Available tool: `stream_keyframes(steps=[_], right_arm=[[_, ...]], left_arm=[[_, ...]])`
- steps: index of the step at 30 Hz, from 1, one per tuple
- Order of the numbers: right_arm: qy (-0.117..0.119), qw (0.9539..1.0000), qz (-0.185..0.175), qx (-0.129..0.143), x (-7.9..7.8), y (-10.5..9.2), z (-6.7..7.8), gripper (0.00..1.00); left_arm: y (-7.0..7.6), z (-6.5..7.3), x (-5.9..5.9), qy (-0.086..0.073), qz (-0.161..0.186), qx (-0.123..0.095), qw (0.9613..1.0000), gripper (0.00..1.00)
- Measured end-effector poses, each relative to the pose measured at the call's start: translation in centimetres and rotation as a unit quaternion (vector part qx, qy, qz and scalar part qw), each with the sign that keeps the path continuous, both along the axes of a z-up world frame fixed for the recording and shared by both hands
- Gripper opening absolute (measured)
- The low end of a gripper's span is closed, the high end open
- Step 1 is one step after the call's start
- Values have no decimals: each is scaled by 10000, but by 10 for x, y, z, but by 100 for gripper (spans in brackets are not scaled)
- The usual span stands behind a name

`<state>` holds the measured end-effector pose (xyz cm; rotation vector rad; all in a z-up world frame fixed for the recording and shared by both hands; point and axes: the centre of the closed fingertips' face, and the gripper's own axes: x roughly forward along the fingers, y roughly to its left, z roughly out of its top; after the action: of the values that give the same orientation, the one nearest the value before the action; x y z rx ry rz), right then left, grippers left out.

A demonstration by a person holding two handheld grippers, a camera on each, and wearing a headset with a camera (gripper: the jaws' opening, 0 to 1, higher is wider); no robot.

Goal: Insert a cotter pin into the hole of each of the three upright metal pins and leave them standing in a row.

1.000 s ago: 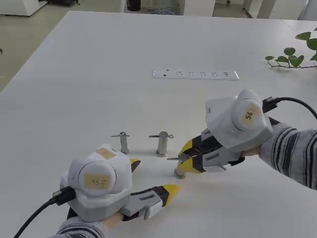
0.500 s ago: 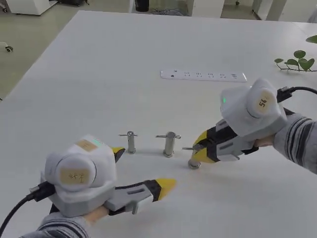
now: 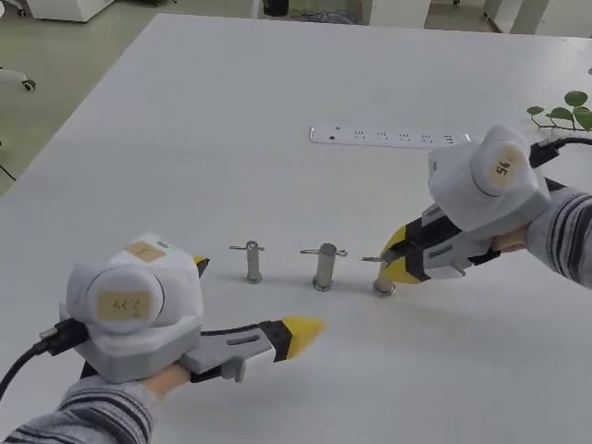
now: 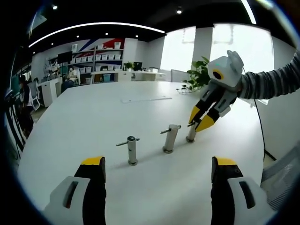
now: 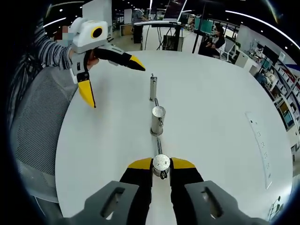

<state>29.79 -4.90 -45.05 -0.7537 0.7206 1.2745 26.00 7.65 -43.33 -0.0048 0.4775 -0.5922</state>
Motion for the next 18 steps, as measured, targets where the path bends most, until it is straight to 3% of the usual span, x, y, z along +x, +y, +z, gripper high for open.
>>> stream_keyframes(steps=[10, 18], right_arm=[[71, 9999, 49, -66, 4, -5, -1, 8], [310, 9995, 18, -55, 8, -9, -2, 9]], left_arm=[[8, 5, 3, -34, 92, -43, 9999, 96], [9, 7, 3, -23, 153, -93, 9998, 96]])
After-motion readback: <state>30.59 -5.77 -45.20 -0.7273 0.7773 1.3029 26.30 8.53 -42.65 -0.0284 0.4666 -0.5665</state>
